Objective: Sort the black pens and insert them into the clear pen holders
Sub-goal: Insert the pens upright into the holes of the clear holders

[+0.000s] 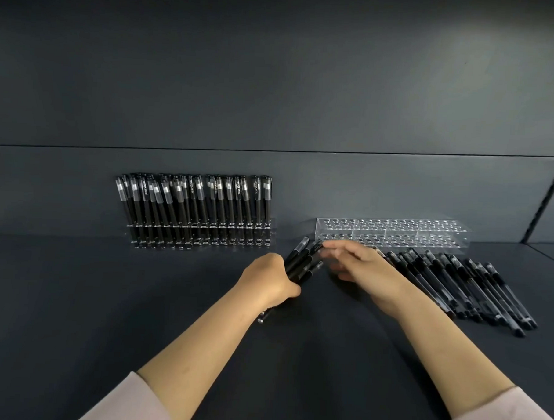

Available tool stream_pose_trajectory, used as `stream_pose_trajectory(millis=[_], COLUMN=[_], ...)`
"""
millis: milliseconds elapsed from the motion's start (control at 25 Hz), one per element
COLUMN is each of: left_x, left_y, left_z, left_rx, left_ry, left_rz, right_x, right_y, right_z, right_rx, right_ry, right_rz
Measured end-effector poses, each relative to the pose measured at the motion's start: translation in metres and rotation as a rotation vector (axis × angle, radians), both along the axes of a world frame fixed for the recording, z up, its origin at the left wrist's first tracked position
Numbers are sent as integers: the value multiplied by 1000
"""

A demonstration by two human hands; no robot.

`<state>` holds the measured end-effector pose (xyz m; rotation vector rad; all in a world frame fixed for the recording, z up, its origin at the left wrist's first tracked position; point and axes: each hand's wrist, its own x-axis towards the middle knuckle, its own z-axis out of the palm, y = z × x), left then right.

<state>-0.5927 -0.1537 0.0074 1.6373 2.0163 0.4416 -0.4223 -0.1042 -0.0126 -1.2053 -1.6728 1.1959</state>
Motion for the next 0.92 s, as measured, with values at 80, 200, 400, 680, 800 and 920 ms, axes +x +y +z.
stream_pose_trajectory(millis=[80, 200, 400, 680, 800, 920], left_x=[-10, -33, -90, -159, -183, -207], left_y=[-2, -4, -13, -33, -35, -37], left_z=[-1, -1, 3, 9, 1, -3], left_rx=[12, -34, -150, -136, -32, 50], left_ry=[-29, -120, -580, -954, -1011, -1068], left_rz=[-21, -37, 21, 33, 56, 108], right_x=[-5, -20, -65, -149, -184, -209], right_y=[-4, -6, -15, -30, -27, -21], right_z=[2, 2, 6, 30, 35, 42], right_rx=[-13, -40, -210, -280, -141, 96], right_ry=[36, 77, 154, 401, 486, 509], right_rz=[-11, -80, -157, -76, -211, -379])
